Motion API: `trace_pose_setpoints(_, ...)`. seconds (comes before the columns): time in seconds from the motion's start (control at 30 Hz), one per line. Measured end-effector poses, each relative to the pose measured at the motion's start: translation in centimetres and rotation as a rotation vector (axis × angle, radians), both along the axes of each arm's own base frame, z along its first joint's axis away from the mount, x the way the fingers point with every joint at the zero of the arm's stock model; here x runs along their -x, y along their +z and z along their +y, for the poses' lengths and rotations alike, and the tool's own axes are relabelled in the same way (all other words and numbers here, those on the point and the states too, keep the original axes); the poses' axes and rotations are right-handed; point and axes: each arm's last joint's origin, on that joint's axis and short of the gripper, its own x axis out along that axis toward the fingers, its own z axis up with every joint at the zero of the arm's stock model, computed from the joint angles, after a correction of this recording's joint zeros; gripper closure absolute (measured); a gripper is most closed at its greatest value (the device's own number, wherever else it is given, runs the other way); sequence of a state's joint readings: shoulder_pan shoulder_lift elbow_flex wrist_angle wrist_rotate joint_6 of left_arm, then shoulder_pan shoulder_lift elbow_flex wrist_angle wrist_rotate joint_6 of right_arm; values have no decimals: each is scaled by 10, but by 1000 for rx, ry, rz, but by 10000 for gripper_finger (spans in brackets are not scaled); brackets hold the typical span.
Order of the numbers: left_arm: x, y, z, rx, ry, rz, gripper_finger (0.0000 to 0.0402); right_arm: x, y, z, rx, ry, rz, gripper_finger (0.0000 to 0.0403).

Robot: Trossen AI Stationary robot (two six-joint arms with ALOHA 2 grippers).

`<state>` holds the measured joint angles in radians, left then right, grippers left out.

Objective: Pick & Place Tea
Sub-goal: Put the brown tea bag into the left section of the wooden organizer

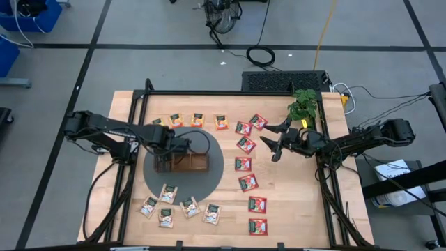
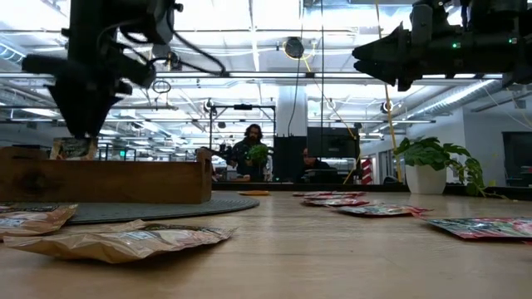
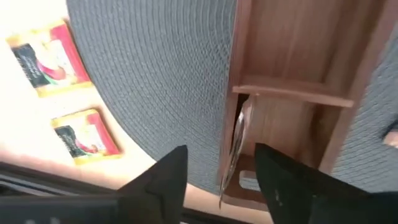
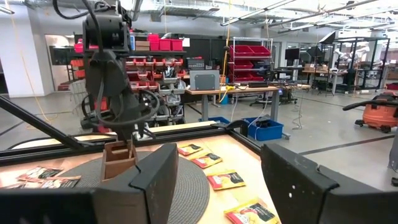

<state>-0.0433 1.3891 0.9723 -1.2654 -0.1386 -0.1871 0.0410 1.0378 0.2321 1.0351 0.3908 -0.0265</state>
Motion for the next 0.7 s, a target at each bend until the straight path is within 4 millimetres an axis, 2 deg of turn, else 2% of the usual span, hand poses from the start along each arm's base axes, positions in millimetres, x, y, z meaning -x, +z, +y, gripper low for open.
trace_pose_setpoints(0.17,-12,30,-4,95,61,-96,185,0,0,0,1,-1,1,190)
trace_pose_setpoints(0.33,-23,53,-22,331,210,-197,177,0,-1,0,2,-3,9,190)
trace_pose_setpoints(0.47,-22,51,-43,342,354,-195,182,0,-2,0,8,-4,21,190)
trace_pose_setpoints(0.57,-16,43,-65,312,467,-163,182,0,-2,0,21,-7,29,190)
trace_pose_setpoints(0.7,-9,29,-96,291,663,-214,175,0,-1,0,38,-10,28,190)
